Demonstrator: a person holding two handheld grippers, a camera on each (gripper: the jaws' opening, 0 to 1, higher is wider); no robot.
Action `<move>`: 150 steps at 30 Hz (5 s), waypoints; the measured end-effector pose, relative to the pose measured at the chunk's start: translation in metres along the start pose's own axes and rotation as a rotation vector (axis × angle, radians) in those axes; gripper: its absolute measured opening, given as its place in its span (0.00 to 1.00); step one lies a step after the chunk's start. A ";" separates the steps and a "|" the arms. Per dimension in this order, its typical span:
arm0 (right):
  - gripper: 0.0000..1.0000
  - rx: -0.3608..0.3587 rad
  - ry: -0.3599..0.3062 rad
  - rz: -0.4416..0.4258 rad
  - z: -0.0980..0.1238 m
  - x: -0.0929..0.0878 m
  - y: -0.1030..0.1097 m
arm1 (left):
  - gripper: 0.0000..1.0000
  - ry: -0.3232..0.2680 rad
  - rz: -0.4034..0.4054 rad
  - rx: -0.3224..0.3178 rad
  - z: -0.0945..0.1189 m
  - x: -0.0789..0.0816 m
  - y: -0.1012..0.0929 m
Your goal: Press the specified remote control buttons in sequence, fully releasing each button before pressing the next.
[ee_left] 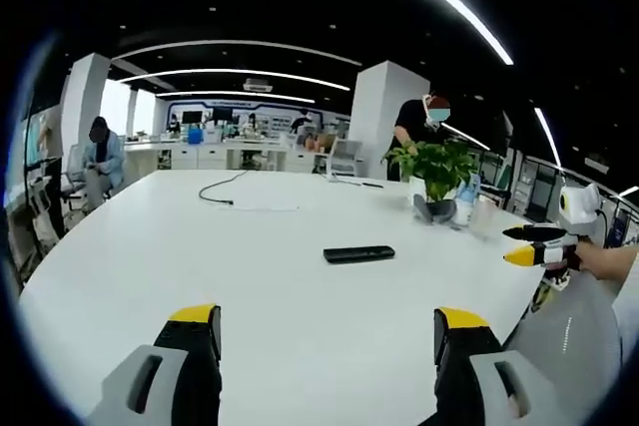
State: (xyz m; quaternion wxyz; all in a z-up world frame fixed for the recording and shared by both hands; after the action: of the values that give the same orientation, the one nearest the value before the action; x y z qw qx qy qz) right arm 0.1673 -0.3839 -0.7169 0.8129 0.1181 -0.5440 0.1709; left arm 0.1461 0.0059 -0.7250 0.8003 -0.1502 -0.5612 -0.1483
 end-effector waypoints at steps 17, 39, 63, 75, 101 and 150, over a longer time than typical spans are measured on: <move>0.69 0.045 -0.075 -0.072 0.000 0.005 0.000 | 0.86 -0.041 -0.113 -0.135 -0.005 0.018 -0.007; 0.44 0.115 0.009 -0.102 -0.001 -0.001 0.007 | 0.70 -0.035 -0.111 -0.277 -0.053 0.058 -0.009; 0.44 0.104 0.040 -0.077 0.000 -0.004 0.006 | 0.65 0.131 -0.221 -0.401 -0.110 0.047 -0.008; 0.43 0.123 0.082 -0.042 -0.003 -0.007 0.009 | 0.64 0.144 -0.204 -0.395 -0.129 0.055 0.003; 0.41 0.104 0.102 -0.051 -0.003 -0.011 0.003 | 0.64 0.205 -0.206 -0.436 -0.165 0.053 0.003; 0.40 0.072 0.126 -0.033 -0.003 -0.011 0.002 | 0.62 0.269 -0.168 -0.462 -0.214 0.048 0.006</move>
State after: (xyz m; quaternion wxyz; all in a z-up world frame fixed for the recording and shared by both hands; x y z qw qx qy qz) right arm 0.1649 -0.3829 -0.7280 0.8435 0.1451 -0.4834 0.1839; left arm 0.3468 -0.0787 -0.7493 0.7972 -0.2607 -0.4115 -0.3567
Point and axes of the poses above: the point that each gripper's makers call its tool centre point, and the gripper's own axes: z roughly backward along the fingers, y roughly to its left, x roughly out of its top, the point moved 9 cm from there along z, roughly backward along the fingers, and after that the axes turned 5 degrees about -z, right-handed, at the moved point
